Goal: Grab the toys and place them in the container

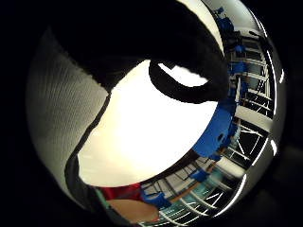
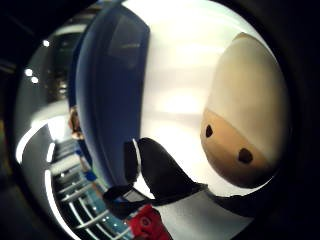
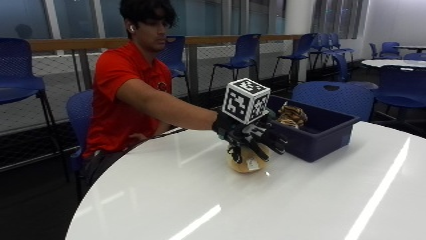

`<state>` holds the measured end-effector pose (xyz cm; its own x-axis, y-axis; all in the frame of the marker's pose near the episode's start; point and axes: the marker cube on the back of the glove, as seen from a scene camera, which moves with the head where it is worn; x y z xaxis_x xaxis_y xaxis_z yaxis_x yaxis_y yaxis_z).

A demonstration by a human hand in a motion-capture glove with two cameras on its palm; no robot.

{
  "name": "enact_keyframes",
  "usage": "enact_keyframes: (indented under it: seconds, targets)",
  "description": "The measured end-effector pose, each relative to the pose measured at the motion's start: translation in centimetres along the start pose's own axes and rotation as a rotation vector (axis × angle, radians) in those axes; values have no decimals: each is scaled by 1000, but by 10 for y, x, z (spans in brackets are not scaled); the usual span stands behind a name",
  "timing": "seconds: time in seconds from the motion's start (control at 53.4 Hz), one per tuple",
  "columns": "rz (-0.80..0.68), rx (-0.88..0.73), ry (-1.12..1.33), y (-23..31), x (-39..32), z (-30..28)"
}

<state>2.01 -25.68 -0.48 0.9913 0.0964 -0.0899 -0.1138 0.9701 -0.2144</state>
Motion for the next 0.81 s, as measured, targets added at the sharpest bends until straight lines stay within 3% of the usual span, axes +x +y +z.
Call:
enact_keyframes:
  seconds: [0.805]
  targets:
    - [34,-93,67,-6,2,37]
